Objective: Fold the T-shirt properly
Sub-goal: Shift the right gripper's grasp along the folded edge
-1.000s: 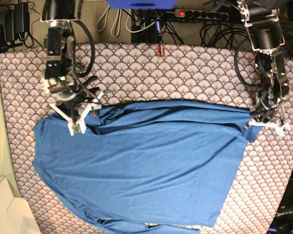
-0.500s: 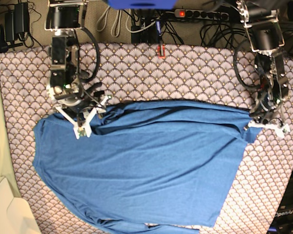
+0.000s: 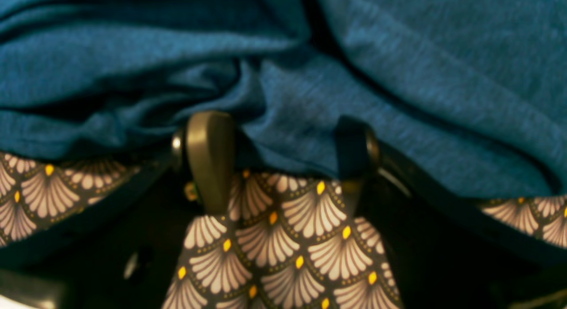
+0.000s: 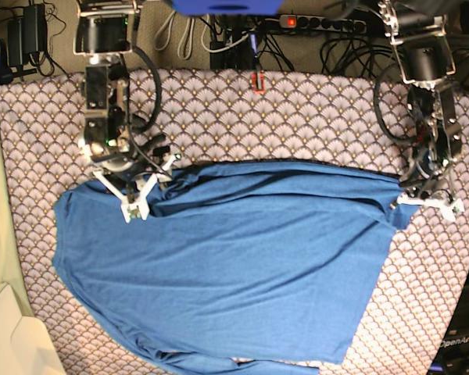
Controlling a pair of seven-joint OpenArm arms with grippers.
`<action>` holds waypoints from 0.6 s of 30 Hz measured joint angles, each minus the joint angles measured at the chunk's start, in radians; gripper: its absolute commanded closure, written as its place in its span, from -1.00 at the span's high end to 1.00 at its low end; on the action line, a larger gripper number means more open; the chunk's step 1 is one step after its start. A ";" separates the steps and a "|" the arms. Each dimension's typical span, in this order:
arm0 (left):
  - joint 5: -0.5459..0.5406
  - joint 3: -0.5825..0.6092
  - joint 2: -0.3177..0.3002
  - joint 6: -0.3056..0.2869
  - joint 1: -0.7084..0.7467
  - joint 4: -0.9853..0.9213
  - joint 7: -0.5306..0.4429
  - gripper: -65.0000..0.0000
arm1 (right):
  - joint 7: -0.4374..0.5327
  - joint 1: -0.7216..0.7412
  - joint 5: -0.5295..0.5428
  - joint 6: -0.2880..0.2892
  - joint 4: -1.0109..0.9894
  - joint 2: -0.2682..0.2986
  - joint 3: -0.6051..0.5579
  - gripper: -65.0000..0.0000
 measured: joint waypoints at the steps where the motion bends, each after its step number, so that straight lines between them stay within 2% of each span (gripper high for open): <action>1: 0.000 0.000 0.000 0.000 0.000 0.000 0.002 -0.98 | 0.014 -0.006 0.000 0.000 0.000 0.000 0.000 0.06; 3: 0.000 0.000 0.000 0.000 -0.001 0.000 -0.001 -0.98 | 0.034 -0.016 -0.002 0.000 0.002 0.000 0.000 -0.14; 8: 0.000 0.000 0.000 0.000 0.000 0.000 0.000 -0.98 | 0.063 -0.037 -0.002 0.000 0.005 0.000 0.000 -0.92; 9: 0.000 0.000 0.000 0.000 -0.001 0.000 0.000 -0.98 | 0.068 -0.042 -0.002 0.000 0.005 0.000 0.000 -1.00; 15: 0.000 0.000 -0.001 0.000 -0.001 0.000 0.000 -0.98 | 0.082 -0.061 0.002 0.000 0.017 0.000 0.001 -1.00; 18: 0.000 0.000 -0.003 0.000 0.000 0.000 0.000 -0.98 | 0.056 -0.085 0.005 0.000 0.054 0.000 0.003 -1.00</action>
